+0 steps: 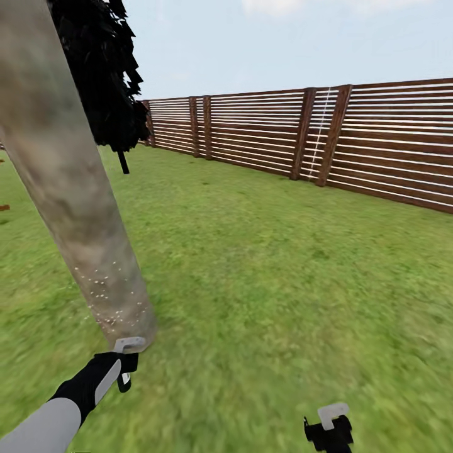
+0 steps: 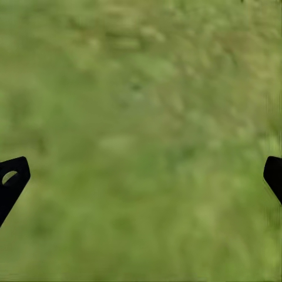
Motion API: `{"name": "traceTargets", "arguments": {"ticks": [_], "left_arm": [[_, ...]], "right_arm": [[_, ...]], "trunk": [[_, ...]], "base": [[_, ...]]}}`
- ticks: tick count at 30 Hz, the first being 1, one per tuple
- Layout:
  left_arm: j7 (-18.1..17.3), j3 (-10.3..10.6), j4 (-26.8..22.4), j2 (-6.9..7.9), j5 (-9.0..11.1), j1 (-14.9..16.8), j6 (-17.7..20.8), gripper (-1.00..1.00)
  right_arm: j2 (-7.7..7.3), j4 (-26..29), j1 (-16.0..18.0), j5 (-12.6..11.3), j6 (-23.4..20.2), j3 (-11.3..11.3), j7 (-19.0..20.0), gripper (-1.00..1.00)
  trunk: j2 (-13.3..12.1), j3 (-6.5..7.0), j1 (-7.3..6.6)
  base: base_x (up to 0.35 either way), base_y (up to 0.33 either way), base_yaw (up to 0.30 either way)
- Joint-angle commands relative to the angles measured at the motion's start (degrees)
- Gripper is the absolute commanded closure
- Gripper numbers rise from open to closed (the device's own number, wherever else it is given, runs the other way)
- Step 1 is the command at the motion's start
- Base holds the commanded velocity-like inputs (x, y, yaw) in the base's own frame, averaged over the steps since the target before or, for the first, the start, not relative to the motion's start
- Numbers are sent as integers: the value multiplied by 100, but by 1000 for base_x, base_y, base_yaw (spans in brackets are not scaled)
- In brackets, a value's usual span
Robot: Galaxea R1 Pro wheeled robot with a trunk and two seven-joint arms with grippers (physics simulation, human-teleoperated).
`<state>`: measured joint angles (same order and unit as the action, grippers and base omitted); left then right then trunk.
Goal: In the garden, pick up the pesticide atomizer on the floor and spray pesticide onto both trees until each tree trunk is fully covered.
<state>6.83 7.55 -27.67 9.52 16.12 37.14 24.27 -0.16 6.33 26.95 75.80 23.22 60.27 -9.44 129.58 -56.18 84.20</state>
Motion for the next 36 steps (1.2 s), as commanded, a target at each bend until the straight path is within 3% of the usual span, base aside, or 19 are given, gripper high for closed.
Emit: {"name": "traceTargets", "arguments": {"ticks": [1, 10, 22, 36], "left_arm": [[47, 45, -10, 6, 58, 4, 25, 100], [47, 45, -10, 1, 58, 4, 16, 100], [47, 39, -10, 46, 58, 12, 16, 100], [47, 36, -13, 45, 61, 4, 8, 100]], "right_arm": [[-2, -8, 3, 64, 16, 37, -31, -100], [-2, -9, 3, 61, 16, 37, -31, -100], [-2, 7, -6, 59, 16, 46, -31, -100], [-2, 0, -6, 66, 16, 37, -31, -100]], "trunk": [[2, -5, 1], [2, -5, 1], [2, -5, 1], [2, -5, 1]], "base": [[175, -237, 277], [172, -238, 254], [37, -269, 13], [175, -248, 262]]}}
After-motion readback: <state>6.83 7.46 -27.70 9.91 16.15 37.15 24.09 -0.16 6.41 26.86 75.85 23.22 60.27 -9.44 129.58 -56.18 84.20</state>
